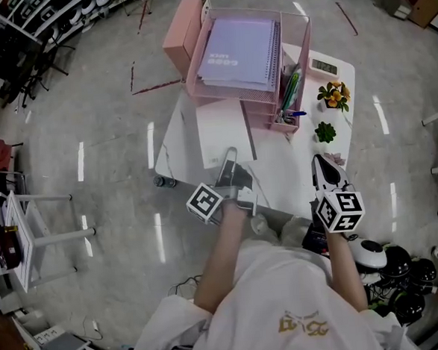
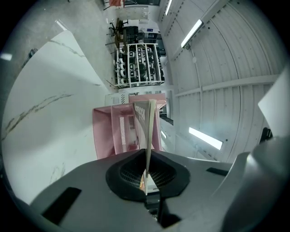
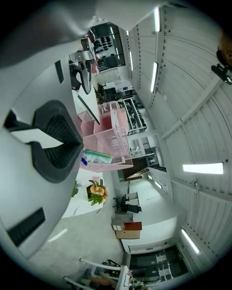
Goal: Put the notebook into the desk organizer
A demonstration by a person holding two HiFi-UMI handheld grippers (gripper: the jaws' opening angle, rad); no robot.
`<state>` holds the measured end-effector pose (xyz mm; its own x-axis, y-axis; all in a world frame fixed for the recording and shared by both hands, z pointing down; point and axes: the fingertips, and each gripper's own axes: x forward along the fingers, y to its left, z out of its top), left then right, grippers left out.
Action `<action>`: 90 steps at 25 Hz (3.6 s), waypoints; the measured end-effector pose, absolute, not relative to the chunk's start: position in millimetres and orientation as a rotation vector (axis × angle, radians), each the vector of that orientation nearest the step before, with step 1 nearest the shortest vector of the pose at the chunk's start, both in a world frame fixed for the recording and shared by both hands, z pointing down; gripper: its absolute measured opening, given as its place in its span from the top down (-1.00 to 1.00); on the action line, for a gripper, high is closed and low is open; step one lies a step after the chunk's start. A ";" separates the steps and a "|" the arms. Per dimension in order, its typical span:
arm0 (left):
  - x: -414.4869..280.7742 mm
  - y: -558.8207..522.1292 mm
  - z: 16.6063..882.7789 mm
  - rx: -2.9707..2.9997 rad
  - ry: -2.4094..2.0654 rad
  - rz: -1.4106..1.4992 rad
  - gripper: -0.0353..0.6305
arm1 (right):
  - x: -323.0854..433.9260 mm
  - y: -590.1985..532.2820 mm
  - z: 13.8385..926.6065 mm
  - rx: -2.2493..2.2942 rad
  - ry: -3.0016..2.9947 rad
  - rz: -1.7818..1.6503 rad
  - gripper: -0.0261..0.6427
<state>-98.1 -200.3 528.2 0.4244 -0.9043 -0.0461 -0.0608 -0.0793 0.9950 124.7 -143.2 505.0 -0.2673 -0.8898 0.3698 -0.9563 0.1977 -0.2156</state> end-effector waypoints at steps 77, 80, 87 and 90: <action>-56.7 -296.7 555.4 1.538 -0.796 -0.588 0.76 | 141.8 -212.6 538.8 1.688 -2.342 0.761 0.89; -56.4 -299.9 555.0 1.534 -0.789 -0.582 0.76 | 140.9 -214.4 538.0 1.686 -2.343 0.762 0.89; -55.7 -307.0 556.1 1.536 -0.782 -0.571 0.74 | 139.8 -217.0 538.3 1.684 -2.344 0.760 0.89; -55.8 -308.8 556.2 1.536 -0.780 -0.569 0.72 | 139.3 -216.7 537.1 1.683 -2.345 0.756 0.89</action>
<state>-55.8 -308.8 556.2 0.6485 -0.7561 0.0878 -0.1473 -0.0114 0.9890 139.3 -216.7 537.1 -0.3550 -0.8412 0.4078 -0.9210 0.2398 -0.3071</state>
